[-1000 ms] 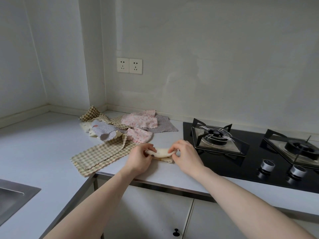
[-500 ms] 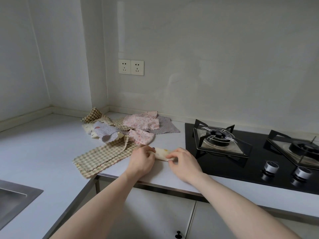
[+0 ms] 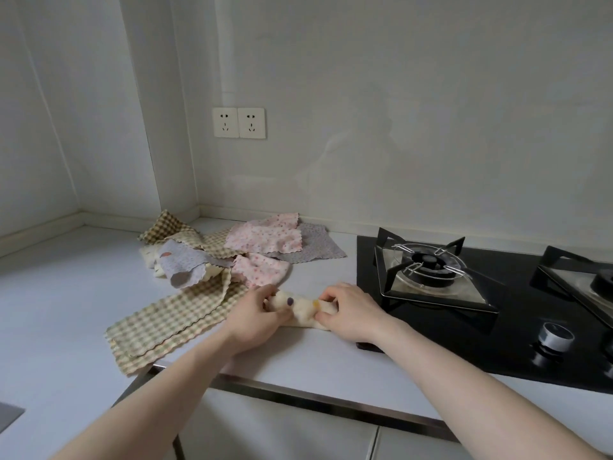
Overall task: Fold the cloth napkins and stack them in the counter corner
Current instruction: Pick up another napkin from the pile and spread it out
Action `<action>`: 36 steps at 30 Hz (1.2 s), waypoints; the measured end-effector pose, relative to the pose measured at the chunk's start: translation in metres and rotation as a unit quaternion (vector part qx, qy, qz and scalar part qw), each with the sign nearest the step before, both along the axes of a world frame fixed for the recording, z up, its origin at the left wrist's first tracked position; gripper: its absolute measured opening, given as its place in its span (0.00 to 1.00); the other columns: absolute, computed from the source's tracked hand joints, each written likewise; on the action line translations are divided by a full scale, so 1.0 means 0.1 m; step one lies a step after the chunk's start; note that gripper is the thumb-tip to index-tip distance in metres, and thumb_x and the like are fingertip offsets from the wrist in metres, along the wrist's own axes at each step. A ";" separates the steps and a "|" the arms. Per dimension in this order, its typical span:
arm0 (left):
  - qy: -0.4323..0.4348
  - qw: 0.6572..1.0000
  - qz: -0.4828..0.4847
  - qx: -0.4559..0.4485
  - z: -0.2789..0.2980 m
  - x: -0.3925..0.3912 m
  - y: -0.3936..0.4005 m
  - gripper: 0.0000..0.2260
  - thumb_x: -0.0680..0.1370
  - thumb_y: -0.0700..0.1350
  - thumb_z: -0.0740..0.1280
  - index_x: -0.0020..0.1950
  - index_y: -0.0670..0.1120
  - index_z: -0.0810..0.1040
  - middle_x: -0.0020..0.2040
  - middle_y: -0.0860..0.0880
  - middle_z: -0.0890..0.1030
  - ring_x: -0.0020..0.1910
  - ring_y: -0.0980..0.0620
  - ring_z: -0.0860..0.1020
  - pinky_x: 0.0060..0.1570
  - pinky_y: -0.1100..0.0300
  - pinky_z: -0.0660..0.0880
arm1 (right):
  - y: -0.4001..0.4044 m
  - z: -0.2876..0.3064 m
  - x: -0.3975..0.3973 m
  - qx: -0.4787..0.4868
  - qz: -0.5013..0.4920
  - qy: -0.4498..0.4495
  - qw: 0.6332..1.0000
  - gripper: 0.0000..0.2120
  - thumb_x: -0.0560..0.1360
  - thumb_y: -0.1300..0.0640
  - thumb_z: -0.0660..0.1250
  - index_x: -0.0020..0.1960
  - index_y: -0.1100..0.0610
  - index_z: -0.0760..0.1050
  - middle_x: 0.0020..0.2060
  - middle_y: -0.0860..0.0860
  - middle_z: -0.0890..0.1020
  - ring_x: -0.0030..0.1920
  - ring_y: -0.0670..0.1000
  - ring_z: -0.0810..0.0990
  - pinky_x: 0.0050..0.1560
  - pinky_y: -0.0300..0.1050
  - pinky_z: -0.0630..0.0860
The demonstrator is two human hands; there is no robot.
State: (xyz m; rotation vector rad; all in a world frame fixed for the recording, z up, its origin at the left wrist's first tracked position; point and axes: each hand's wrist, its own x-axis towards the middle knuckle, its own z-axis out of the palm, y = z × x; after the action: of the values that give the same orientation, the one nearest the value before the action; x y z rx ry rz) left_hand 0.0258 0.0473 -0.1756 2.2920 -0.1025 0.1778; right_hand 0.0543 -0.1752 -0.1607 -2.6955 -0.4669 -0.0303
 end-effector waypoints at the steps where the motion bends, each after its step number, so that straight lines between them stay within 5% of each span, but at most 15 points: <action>1: -0.008 0.999 -0.015 -0.035 -0.03 -0.02 0.00 0.13 0.69 0.56 0.74 0.45 0.53 0.75 0.40 0.58 0.78 0.41 0.55 0.76 0.40 0.61 0.70 | -0.02 -0.02 0.04 0.034 0.015 0.012 0.999 0.09 0.73 0.44 0.69 0.50 0.45 0.78 0.49 0.43 0.80 0.55 0.49 0.79 0.56 0.48 0.76; 5: 0.004 0.988 -0.026 -0.154 -0.08 -0.01 0.03 0.13 0.69 0.52 0.74 0.46 0.49 0.75 0.37 0.54 0.79 0.38 0.58 0.75 0.42 0.59 0.72 | -0.06 -0.12 0.15 0.131 0.045 0.046 0.989 0.07 0.70 0.47 0.71 0.46 0.47 0.78 0.40 0.44 0.83 0.42 0.43 0.80 0.45 0.42 0.77; 8: 0.005 0.985 -0.017 -0.173 -0.09 0.01 0.03 0.08 0.76 0.46 0.74 0.50 0.49 0.76 0.40 0.50 0.81 0.39 0.57 0.76 0.44 0.58 0.74 | -0.12 -0.20 0.19 0.167 0.056 0.047 0.983 0.08 0.71 0.46 0.72 0.47 0.47 0.77 0.39 0.43 0.83 0.41 0.42 0.80 0.43 0.39 0.75; 11: 0.052 0.980 -0.011 -0.190 0.02 0.00 0.01 0.06 0.79 0.41 0.72 0.53 0.48 0.79 0.37 0.58 0.80 0.38 0.60 0.76 0.40 0.66 0.72 | -0.14 -0.14 0.17 0.205 0.059 0.105 0.971 0.08 0.73 0.47 0.73 0.47 0.48 0.76 0.40 0.43 0.84 0.42 0.44 0.82 0.45 0.42 0.77; 16: 0.209 0.933 0.015 -0.292 0.66 -0.11 -0.04 0.16 0.70 0.51 0.72 0.54 0.46 0.83 0.48 0.49 0.85 0.49 0.51 0.82 0.51 0.60 0.77 | -0.15 0.35 0.02 0.245 0.037 0.221 0.943 0.06 0.76 0.49 0.71 0.49 0.50 0.81 0.41 0.47 0.87 0.44 0.51 0.85 0.49 0.50 0.79; 20: 0.198 0.936 0.012 -0.291 1.38 -0.39 -0.20 0.07 0.74 0.50 0.74 0.48 0.48 0.82 0.40 0.51 0.83 0.44 0.52 0.82 0.53 0.48 0.79 | -0.30 1.09 -0.31 0.266 0.018 0.244 0.932 0.07 0.76 0.46 0.69 0.46 0.48 0.82 0.36 0.46 0.83 0.38 0.43 0.77 0.43 0.44 0.73; 24: 0.188 0.954 0.018 -0.233 2.05 -0.66 -0.40 0.11 0.80 0.44 0.72 0.39 0.46 0.76 0.29 0.57 0.76 0.32 0.58 0.76 0.42 0.54 0.76 | -0.55 1.77 -0.77 0.270 -0.025 0.258 0.927 0.07 0.77 0.48 0.71 0.51 0.49 0.83 0.42 0.46 0.86 0.42 0.41 0.80 0.45 0.40 0.75; 30: 0.185 0.968 -0.083 -0.147 2.66 -0.63 -0.76 0.14 0.80 0.56 0.68 0.36 0.56 0.83 0.33 0.48 0.84 0.31 0.57 0.79 0.35 0.63 0.73 | -0.99 2.32 -1.19 0.283 -0.109 0.222 0.927 0.05 0.79 0.51 0.70 0.53 0.48 0.83 0.41 0.42 0.85 0.42 0.38 0.80 0.44 0.34 0.73; 36: 0.194 0.951 -0.225 -0.082 3.08 -0.35 -1.41 0.09 0.81 0.44 0.69 0.47 0.39 0.80 0.40 0.44 0.85 0.33 0.59 0.78 0.39 0.61 0.76 | -1.50 2.72 -1.63 0.329 -0.232 0.184 0.897 0.05 0.79 0.48 0.70 0.53 0.46 0.82 0.44 0.43 0.86 0.44 0.40 0.83 0.45 0.38 0.76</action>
State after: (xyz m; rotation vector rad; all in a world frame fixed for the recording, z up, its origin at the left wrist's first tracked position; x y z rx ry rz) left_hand -0.0093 -0.0937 0.1321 2.0350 -0.3866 -0.4808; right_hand -0.1085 -0.3256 0.1110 -2.0087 0.2739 0.1575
